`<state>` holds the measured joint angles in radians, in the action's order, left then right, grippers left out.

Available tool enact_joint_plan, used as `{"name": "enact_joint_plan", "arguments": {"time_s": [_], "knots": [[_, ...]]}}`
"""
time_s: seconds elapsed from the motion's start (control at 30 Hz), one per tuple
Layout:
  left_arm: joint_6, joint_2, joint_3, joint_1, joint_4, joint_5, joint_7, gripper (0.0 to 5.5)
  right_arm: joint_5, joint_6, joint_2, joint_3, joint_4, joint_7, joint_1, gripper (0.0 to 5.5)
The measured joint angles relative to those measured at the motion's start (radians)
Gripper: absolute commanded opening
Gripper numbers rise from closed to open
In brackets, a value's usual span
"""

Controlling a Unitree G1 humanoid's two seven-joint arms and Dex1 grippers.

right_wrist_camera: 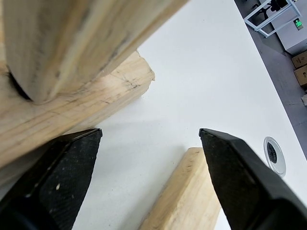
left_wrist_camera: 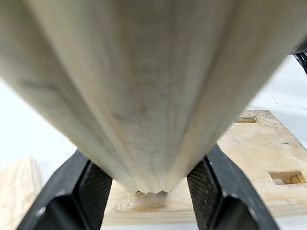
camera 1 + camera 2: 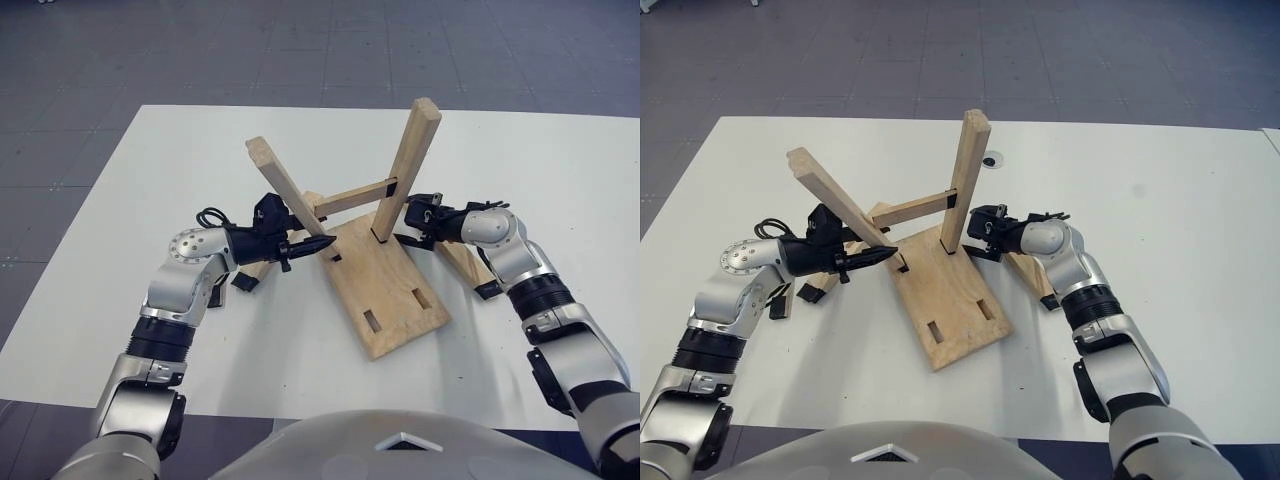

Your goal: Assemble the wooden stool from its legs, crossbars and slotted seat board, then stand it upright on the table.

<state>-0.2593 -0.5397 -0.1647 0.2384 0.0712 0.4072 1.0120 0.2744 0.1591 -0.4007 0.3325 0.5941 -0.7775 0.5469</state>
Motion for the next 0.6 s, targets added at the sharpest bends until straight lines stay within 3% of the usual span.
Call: {"name": "enact_joint_plan", "arguments": {"time_s": [0.4, 0.6], "knots": [[-0.155, -0.046, -0.031, 0.054, -0.080, -0.017, -0.046, 2.05, -0.015, -0.054, -0.008, -0.008, -0.082, 0.001, -0.041, 3.76], [-0.171, -0.032, -0.004, -0.035, -0.101, 0.057, -0.055, 2.05, -0.016, -0.053, -0.008, -0.004, -0.082, -0.001, -0.041, 3.76]]}}
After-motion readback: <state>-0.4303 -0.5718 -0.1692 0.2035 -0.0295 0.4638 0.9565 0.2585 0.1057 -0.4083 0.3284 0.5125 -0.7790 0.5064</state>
